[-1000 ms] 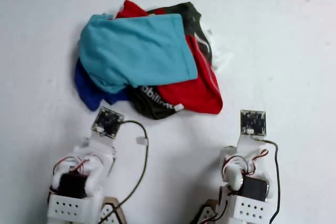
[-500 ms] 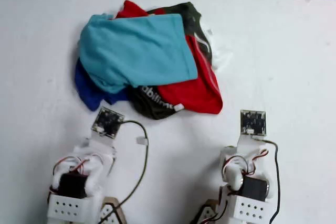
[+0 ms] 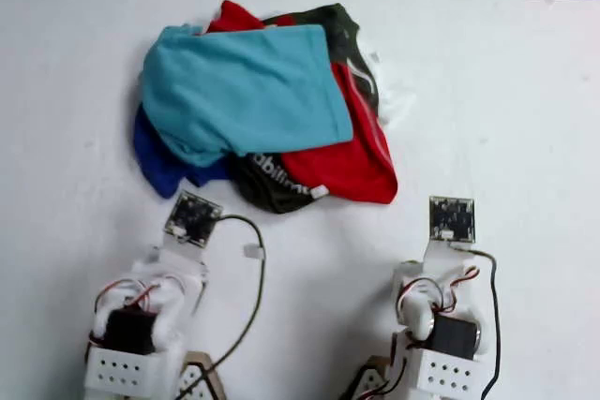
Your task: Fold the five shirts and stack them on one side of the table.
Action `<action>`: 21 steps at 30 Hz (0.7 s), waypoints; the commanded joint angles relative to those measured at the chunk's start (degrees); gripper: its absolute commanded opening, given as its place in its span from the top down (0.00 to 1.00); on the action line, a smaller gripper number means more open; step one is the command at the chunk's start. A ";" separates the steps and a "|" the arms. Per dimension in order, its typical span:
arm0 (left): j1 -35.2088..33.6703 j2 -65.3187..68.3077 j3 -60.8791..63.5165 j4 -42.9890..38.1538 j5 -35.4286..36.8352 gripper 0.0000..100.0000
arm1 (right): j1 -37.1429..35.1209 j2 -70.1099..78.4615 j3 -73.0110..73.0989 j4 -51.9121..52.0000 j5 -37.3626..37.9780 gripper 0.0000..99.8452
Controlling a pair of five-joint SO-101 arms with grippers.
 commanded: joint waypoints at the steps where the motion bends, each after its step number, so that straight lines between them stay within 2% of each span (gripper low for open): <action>1: 3.43 -1.05 1.01 0.26 0.35 0.96 | -0.22 -0.84 0.44 0.48 -0.35 0.98; 7: 6.68 -1.14 0.75 -1.23 -1.85 0.95 | -0.22 -0.84 0.44 0.48 -0.35 0.98; 11: 0.09 -1.14 0.57 -11.16 -18.11 0.95 | -0.22 -0.84 0.44 0.48 -0.35 0.98; 13: -2.37 -1.41 0.57 -18.20 -22.86 0.95 | -0.22 -0.84 0.44 0.48 -0.35 0.98; 17: -5.63 -1.41 0.22 -27.43 -22.86 0.94 | -0.22 -0.84 0.44 0.48 -0.35 0.98; 21: -8.26 -1.41 -1.71 -29.27 -21.71 0.79 | -0.22 -0.84 0.44 0.48 -0.35 0.98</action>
